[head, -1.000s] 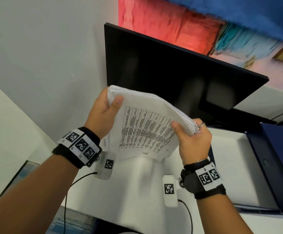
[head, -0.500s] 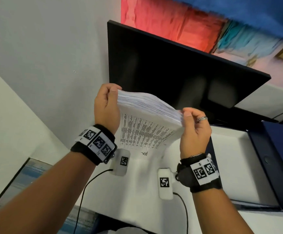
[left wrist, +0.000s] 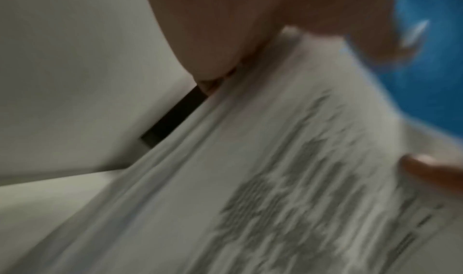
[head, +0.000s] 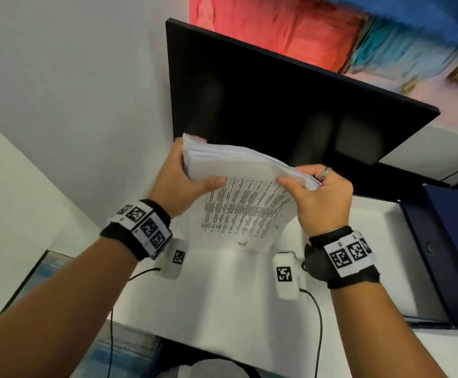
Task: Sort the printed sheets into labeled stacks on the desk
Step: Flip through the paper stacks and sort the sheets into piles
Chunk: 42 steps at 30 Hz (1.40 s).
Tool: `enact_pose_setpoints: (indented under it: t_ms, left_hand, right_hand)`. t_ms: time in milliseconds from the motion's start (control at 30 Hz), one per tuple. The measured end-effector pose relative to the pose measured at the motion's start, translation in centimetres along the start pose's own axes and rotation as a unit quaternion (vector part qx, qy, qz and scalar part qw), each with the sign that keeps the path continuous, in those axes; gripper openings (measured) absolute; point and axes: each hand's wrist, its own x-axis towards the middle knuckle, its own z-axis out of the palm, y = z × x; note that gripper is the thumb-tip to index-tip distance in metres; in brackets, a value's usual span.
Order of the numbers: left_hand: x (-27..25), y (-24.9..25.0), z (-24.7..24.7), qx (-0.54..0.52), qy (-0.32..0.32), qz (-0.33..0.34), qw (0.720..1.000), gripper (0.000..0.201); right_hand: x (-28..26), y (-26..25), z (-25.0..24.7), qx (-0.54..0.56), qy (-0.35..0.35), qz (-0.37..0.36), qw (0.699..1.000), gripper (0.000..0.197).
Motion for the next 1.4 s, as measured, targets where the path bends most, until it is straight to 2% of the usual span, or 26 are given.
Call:
enact_pose_setpoints:
  t_ms: [67,100,167,233,300,367,400,467,500,567,667,833,933,1000,1100,1167,1233,1400]
  left_hand:
    - [0.1,-0.7,0.0,-0.001,-0.010,-0.056,0.998,0.038]
    - [0.3,-0.8,-0.1,-0.023,-0.003,-0.069,0.997,0.033]
    - [0.7,-0.9,-0.3,-0.068,0.013,-0.088,0.994,0.036]
    - [0.9,-0.6,-0.5,-0.098,0.017,-0.089,0.991,0.041]
    - [1.2,0.3,-0.8,-0.125,0.021,-0.083,0.988,0.040]
    - [1.5,1.3,-1.0,-0.149,0.039,-0.056,0.986,0.036]
    - [1.5,1.6,-0.9,-0.150,0.057,-0.035,0.986,0.035]
    - [1.1,1.8,-0.6,-0.114,0.104,-0.009,0.988,0.037]
    - [0.7,1.3,-0.3,-0.077,0.122,-0.009,0.989,0.039]
    - [-0.3,-0.7,0.2,0.004,0.128,-0.016,0.992,0.042]
    - [-1.0,-3.3,0.8,0.049,0.101,-0.034,0.993,0.047]
    - [-0.3,-2.9,1.4,0.034,0.115,-0.014,0.993,0.021]
    - [-0.4,-2.7,1.4,-0.006,0.086,-0.014,0.996,0.035]
    - [-0.4,-2.7,1.4,-0.021,0.092,0.004,0.996,0.048]
    - [-0.2,-1.7,1.7,-0.062,0.119,0.026,0.991,0.053]
    - [0.1,-0.9,2.0,-0.085,0.142,0.031,0.986,0.053]
    - [0.5,0.1,2.3,-0.085,0.167,0.027,0.982,0.050]
    - [1.7,1.1,2.6,-0.067,0.211,0.010,0.975,0.026]
  right_hand:
    - [0.0,-0.4,-0.1,0.028,0.021,-0.012,0.999,0.030]
    - [0.1,-0.3,0.0,0.059,0.042,-0.011,0.997,0.039]
    - [-0.1,0.4,0.1,0.139,0.056,0.026,0.988,0.062]
    - [-0.5,1.0,0.3,0.154,0.030,0.066,0.985,0.071]
    - [-0.5,0.8,0.4,0.147,0.007,0.069,0.987,0.056]
    - [-0.2,-0.3,0.2,0.141,0.024,0.029,0.989,0.036]
    - [-0.2,-0.8,0.1,0.138,0.035,-0.003,0.990,0.034]
    - [-0.5,-1.2,0.0,0.127,0.048,-0.046,0.990,0.033]
    - [-1.0,-0.6,0.0,0.113,0.048,-0.041,0.992,0.034]
    - [-2.1,1.1,0.6,0.087,0.022,0.012,0.996,0.033]
    - [-3.1,2.7,1.5,0.053,-0.024,0.065,0.996,0.031]
    - [-2.8,2.2,1.9,0.081,0.004,0.074,0.994,0.030]
    - [-2.9,1.8,2.0,0.115,0.009,0.074,0.990,0.035]
    - [-2.7,1.3,2.1,0.147,0.042,0.054,0.987,0.040]
    - [-2.5,0.3,2.4,0.168,0.071,0.010,0.983,0.029]
    - [-2.5,0.0,2.6,0.146,0.082,-0.011,0.986,0.018]
    - [-2.5,0.1,2.6,0.145,0.106,0.007,0.984,0.016]
    - [-2.4,-0.3,2.6,0.162,0.114,-0.015,0.980,0.010]
